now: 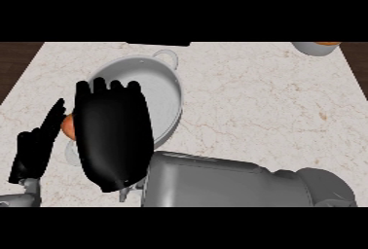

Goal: Pick the sweet potato from the tray and place it in the pot

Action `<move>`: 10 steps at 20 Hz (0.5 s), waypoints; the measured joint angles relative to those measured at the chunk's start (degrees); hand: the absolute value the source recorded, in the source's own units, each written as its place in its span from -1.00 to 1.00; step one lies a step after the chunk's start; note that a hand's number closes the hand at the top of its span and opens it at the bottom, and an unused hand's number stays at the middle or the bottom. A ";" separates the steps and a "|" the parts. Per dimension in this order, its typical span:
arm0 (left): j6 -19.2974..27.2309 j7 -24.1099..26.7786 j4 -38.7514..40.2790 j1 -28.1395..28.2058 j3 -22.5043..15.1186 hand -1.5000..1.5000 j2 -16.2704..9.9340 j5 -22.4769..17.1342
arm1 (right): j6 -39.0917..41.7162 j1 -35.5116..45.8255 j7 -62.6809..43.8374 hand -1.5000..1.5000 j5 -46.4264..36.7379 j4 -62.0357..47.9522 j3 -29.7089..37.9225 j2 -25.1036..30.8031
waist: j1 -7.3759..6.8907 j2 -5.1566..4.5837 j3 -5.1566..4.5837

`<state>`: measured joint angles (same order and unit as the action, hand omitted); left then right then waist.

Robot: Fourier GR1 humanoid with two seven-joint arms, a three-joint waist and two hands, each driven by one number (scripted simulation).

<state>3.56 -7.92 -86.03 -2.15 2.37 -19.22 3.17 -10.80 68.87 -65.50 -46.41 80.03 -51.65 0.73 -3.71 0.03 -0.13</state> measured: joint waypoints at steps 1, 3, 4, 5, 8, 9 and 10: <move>0.14 -0.05 -0.36 0.28 -0.08 0.00 0.20 0.07 | -1.14 0.46 0.73 1.00 0.50 -1.63 0.63 -0.04 | -0.04 -0.08 0.01; 0.12 -0.35 -0.43 -0.04 -0.03 0.00 0.21 0.18 | -2.89 1.86 1.99 1.00 1.58 -4.81 1.96 -0.13 | 0.20 -0.20 0.01; 0.20 -0.47 -0.42 -0.15 0.09 0.00 0.18 0.29 | -3.59 2.53 2.62 1.00 2.24 -6.29 2.62 -0.17 | 0.37 -0.23 0.01; 0.03 -0.41 -0.77 0.32 -0.01 0.00 0.15 0.36 | -4.18 3.45 3.05 1.00 2.96 -7.78 3.26 -0.19 | 0.39 -0.24 0.02; -0.13 0.65 -0.58 0.67 0.56 0.00 0.01 0.32 | -6.86 5.31 6.01 1.00 5.12 -14.38 4.89 -0.33 | 0.45 -0.40 0.01; -0.55 0.28 -0.69 0.40 0.85 0.00 -0.33 0.06 | -8.19 5.13 7.07 1.00 5.71 -16.05 4.90 -0.37 | 0.57 -0.42 0.02; -0.60 0.27 -0.45 0.15 1.04 0.00 -0.37 0.05 | -9.43 5.39 8.17 1.00 6.59 -18.06 4.93 -0.40 | 0.60 -0.47 0.02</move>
<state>2.96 -7.65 -86.48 -2.00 3.42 -19.58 3.22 -20.23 74.26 -57.34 -39.82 61.97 -46.72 0.33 -3.11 -0.44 -0.11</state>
